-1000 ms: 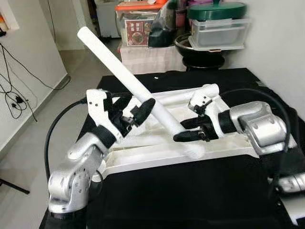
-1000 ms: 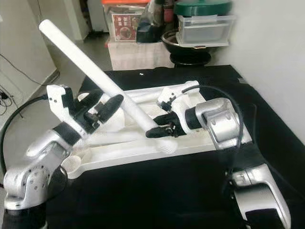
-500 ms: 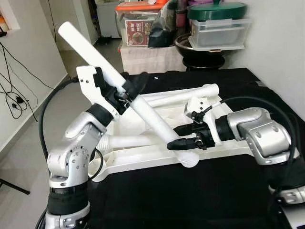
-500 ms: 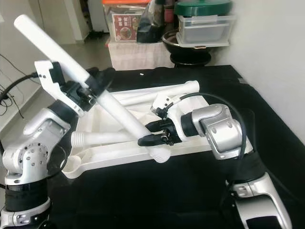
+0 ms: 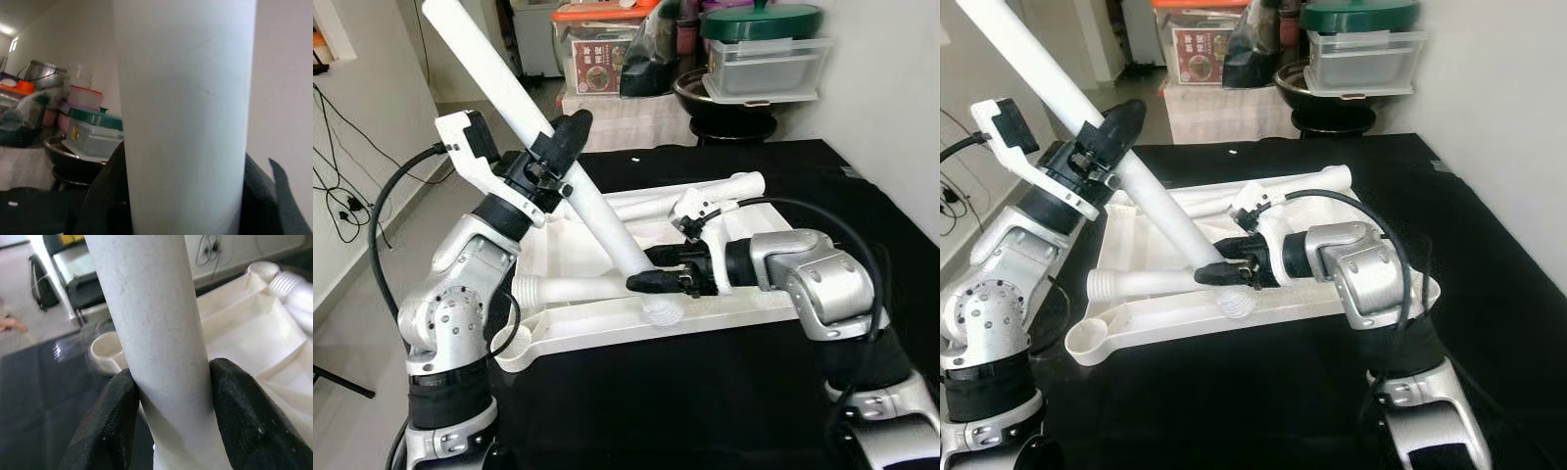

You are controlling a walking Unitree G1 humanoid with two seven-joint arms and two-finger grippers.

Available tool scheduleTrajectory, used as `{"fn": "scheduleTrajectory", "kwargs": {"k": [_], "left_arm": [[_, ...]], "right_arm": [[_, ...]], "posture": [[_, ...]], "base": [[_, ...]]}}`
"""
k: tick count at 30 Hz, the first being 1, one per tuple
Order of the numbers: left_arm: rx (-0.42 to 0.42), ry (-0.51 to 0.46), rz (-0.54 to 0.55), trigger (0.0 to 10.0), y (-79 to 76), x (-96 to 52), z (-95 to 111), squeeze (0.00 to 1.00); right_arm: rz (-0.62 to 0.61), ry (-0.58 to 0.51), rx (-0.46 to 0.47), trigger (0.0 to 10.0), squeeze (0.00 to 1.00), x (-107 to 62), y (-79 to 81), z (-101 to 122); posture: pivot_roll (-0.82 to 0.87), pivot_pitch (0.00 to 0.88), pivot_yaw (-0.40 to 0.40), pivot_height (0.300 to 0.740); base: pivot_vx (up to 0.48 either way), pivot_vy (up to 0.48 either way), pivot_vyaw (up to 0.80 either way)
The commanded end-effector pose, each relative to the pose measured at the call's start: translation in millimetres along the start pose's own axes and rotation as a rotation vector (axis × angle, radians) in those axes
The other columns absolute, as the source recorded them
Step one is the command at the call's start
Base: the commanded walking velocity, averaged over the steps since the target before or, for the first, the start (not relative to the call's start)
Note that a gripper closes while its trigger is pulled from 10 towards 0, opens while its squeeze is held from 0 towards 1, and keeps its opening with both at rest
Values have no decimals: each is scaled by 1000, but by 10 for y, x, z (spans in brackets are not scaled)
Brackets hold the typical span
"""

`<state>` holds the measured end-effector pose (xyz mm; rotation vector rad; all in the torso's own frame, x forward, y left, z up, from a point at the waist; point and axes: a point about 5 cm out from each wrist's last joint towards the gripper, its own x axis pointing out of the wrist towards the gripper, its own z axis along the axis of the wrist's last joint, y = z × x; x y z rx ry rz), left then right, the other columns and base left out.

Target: Building children table

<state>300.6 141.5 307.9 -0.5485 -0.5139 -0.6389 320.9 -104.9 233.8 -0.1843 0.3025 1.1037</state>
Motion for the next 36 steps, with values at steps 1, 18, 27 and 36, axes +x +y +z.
{"fn": "scheduleTrajectory", "kwargs": {"k": [1, 18, 27, 36], "left_arm": [[-37, 23, -26, 0, -25, 9, -59, 0], [47, 207, -317, 0, -176, 96, -76, 0], [55, 189, -377, 0, -262, 187, -48, 0], [46, 175, -406, 0, -306, 235, -35, 0]], "right_arm": [[-93, -116, 0, 10000, 0, -59, -82, 120], [-114, -242, -56, 10000, 1000, 283, 43, 310], [-85, -130, 19, 10000, 0, 575, 199, 111], [-129, -41, 36, 10000, 0, 776, 250, -78]], "posture": [[-55, 0, 39, 740], [-41, 0, 64, 740], [-35, 0, 64, 740], [-28, 0, 69, 740]], "base": [[0, 0, 0], [0, 0, 0], [0, 0, 0], [0, 0, 0]]}}
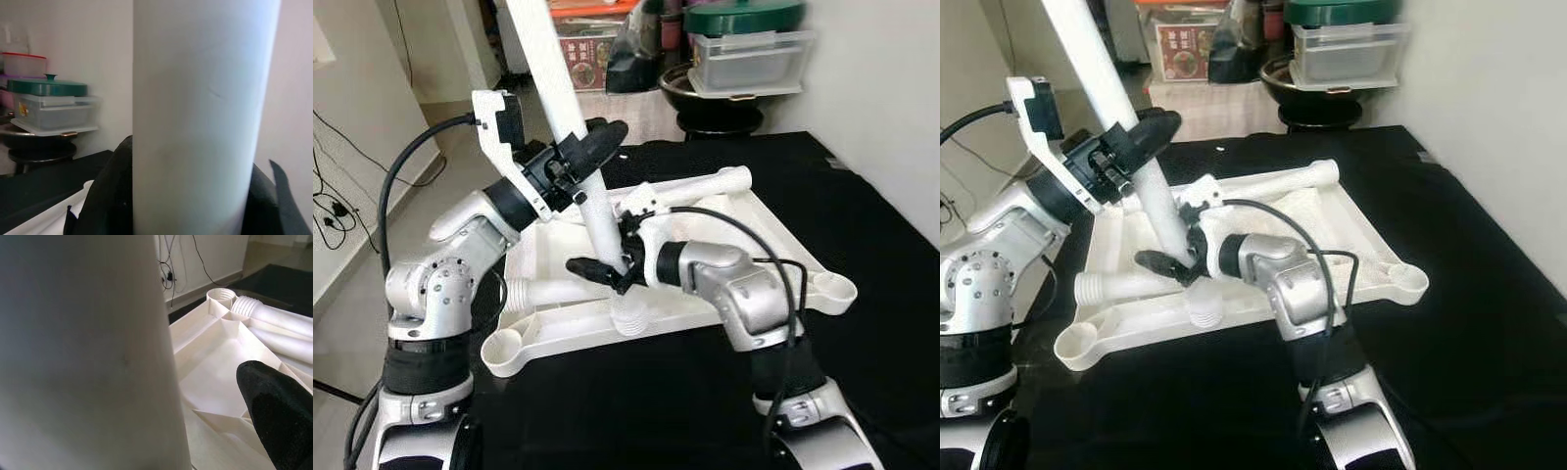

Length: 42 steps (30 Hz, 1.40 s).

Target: Building children table

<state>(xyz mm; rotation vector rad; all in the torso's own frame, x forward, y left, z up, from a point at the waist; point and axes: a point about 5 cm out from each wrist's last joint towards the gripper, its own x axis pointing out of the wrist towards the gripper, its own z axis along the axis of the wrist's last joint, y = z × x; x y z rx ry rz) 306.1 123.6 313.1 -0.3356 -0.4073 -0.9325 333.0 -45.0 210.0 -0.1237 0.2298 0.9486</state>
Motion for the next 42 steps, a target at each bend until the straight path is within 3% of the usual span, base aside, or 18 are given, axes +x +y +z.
{"fn": "scheduleTrajectory", "kwargs": {"k": [1, 6, 13, 14, 15, 17, 23, 34, 35, 37, 38, 42], "left_arm": [[-5, -52, -126, 0, -172, 134, 90, 0], [-15, -75, -118, 0, -181, 150, 94, 0], [-27, -93, -116, 0, -197, 164, 91, 0], [-33, -101, -113, 0, -199, 166, 91, 0], [-33, -101, -113, 0, -199, 166, 91, 0], [-44, -117, -106, 0, -198, 171, 91, 0], [-56, -128, -110, 0, -220, 189, 86, 0], [-58, -152, -94, 0, -201, 236, 103, 0], [-49, -153, -80, 3765, -191, 242, 103, 0], [-43, -154, -70, 3765, -183, 246, 103, 0], [-46, -159, -55, 10000, -167, 247, 105, 1000], [-40, -174, -42, 10000, -144, 237, 126, 1000]], "right_arm": [[22, 46, 4, 10000, 0, 132, 121, -62], [25, 1, 65, 10000, 0, 209, 201, -60], [43, -77, 68, 10000, 0, 262, 265, -24], [49, -99, 70, 8902, 0, 270, 276, -5], [49, -99, 70, 8902, 0, 270, 276, -5], [78, -141, 57, 0, 0, 272, 321, 42], [135, -172, -13, 0, 0, 251, 403, 101], [125, -182, -25, 0, 0, 218, 346, 111], [120, -184, -22, 0, 0, 213, 328, 114], [116, -185, -20, 0, 0, 210, 316, 116], [109, -189, -15, 0, 0, 207, 299, 125], [96, -204, -2, 0, 0, 198, 266, 154]], "posture": [[-28, 0, 69, 740], [-23, 0, 64, 740], [-20, 0, 65, 740], [-20, 0, 65, 740], [-20, 0, 65, 740], [-17, 0, 61, 740], [-15, 0, 59, 740], [-21, 0, 49, 740], [-27, 0, 44, 740], [-27, 0, 44, 740], [-31, 0, 44, 740], [-37, 0, 44, 740]], "base": [[0, 0, 0], [0, 0, 0], [0, 0, 0], [0, 0, 0], [0, 0, 0], [0, 0, 0], [0, 0, 0], [0, 0, 0], [0, 0, 0], [0, 0, 0], [0, 0, 0], [0, 0, 0]]}}
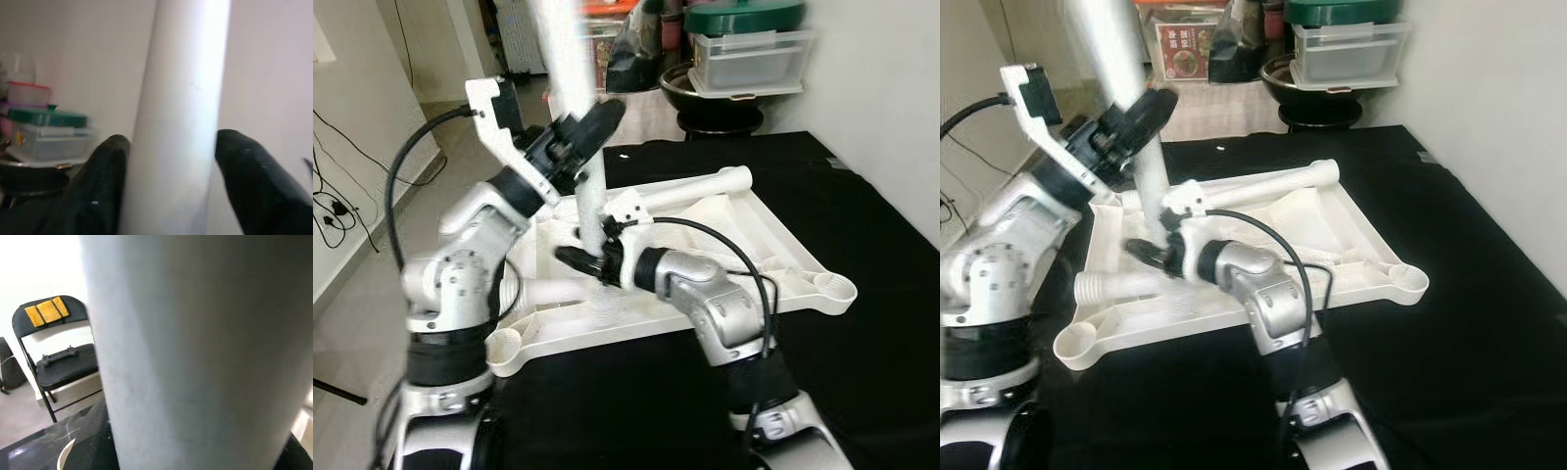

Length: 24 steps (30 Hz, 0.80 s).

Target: Building children table

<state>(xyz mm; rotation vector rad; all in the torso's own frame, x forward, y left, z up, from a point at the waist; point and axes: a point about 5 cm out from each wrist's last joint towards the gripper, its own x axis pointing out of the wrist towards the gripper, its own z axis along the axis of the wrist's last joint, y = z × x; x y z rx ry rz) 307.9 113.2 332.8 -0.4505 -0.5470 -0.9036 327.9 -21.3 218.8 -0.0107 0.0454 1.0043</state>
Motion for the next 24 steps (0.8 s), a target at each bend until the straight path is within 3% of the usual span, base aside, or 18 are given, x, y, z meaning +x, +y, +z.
{"fn": "scheduleTrajectory", "kwargs": {"k": [1, 2, 4, 8, 14, 16, 20, 22, 24], "left_arm": [[-12, -14, -53, 10000, -86, 41, 32, 1000], [-4, -25, -53, 10000, -95, 21, 79, 1000], [2, -34, -53, 10000, -106, 0, 126, 1000], [34, -82, -53, 10000, -152, -85, 323, 1000], [70, -109, -43, 10000, -178, -145, 447, 1000], [100, -126, -37, 10000, -193, -180, 531, 1000], [114, -133, -37, 10000, -203, -191, 566, 1000], [141, -144, -39, 10000, -233, -211, 630, 1000], [146, -143, -29, 10000, -237, -224, 636, 1000]], "right_arm": [[9, -17, 26, 118, 0, 54, 20, 46], [-24, -35, 52, 9608, 0, 35, -45, 72], [-52, -49, 74, 10000, 0, 14, -104, 92], [-122, -69, 96, 10000, 0, -58, -269, 121], [-210, -76, 92, 10000, 0, -127, -432, 135], [-322, -87, 99, 10000, 0, -216, -620, 151], [-383, -98, 105, 10000, 0, -268, -715, 166], [-525, -107, 93, 10000, 0, -426, -934, 188], [-570, -103, 65, 10000, 0, -488, -1002, 195]], "posture": [[-41, 0, 46, 740], [-41, 0, 46, 740], [-41, 0, 46, 740], [-35, 0, 43, 740], [-33, 0, 38, 740], [-33, 0, 35, 740], [-33, 0, 34, 740], [-34, 0, 26, 740], [-34, 0, 24, 740]], "base": [[0, 0, 0], [0, 0, 0], [0, 0, 0], [0, 0, 0], [0, 0, 0], [0, 0, 0], [0, 0, 0], [0, 0, 0], [0, 0, 0]]}}
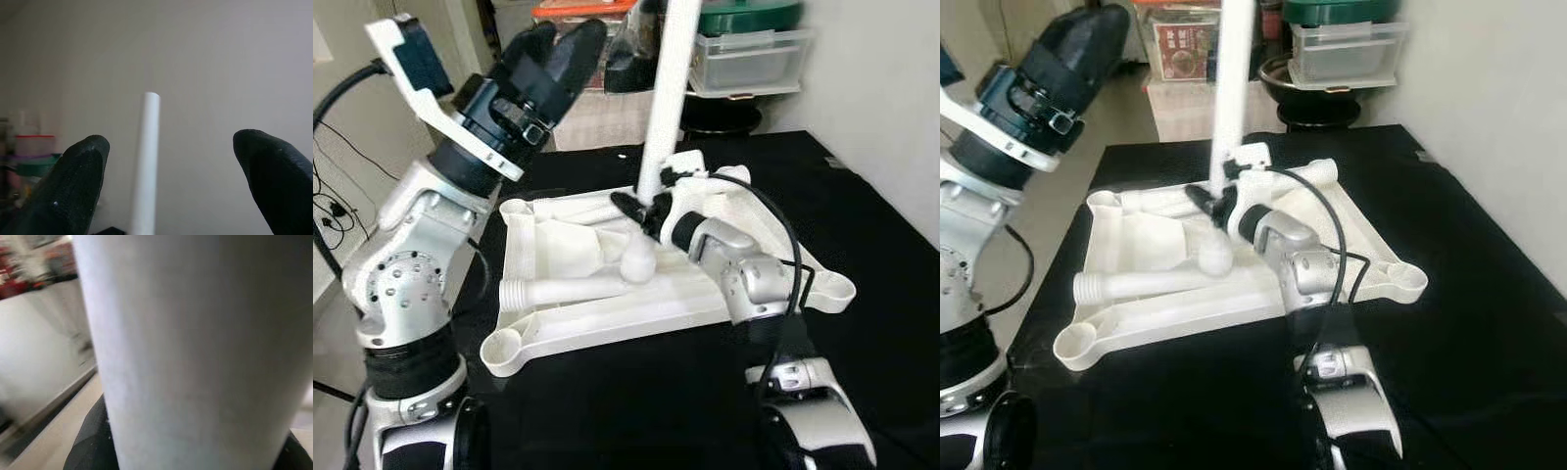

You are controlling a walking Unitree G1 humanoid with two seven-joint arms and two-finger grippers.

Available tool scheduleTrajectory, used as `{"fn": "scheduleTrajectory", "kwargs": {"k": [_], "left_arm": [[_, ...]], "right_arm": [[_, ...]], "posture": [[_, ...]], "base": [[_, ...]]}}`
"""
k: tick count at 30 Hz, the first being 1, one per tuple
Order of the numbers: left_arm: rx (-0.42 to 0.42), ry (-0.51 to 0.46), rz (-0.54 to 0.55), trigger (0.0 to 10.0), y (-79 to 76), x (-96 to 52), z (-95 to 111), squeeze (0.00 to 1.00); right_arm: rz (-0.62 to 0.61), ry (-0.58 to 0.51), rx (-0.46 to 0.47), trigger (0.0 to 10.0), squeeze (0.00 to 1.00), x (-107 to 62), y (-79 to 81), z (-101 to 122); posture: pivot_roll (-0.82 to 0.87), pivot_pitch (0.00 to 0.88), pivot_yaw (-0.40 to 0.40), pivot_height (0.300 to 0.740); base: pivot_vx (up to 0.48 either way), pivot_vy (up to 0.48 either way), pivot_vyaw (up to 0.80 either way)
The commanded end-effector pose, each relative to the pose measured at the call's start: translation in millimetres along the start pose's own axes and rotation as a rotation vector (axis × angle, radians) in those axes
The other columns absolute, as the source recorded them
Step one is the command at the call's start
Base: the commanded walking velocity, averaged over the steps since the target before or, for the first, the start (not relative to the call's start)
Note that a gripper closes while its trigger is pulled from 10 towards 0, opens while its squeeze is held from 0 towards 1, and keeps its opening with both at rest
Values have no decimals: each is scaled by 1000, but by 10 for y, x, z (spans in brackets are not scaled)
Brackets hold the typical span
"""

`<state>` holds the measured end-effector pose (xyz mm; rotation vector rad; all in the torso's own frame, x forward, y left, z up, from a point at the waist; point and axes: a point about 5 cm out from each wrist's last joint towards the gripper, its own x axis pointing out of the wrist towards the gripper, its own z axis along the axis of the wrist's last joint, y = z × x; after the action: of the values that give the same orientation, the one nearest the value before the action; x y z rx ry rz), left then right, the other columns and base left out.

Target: Building children table

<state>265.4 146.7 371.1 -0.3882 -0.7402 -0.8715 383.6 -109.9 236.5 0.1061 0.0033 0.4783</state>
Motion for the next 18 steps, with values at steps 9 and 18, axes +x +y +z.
{"fn": "scheduleTrajectory", "kwargs": {"k": [9, 18], "left_arm": [[-25, 56, 52, 10000, -2, -140, -119, 1000], [31, 353, 11, 10000, -12, -331, -627, 0]], "right_arm": [[-209, -53, -104, 10000, 0, -71, -325, 101], [-346, -57, -196, 10000, 0, -91, -472, 81]], "posture": [[-31, 0, 28, 740], [-29, 0, 30, 740]], "base": [[0, 0, 0], [0, 0, 0]]}}
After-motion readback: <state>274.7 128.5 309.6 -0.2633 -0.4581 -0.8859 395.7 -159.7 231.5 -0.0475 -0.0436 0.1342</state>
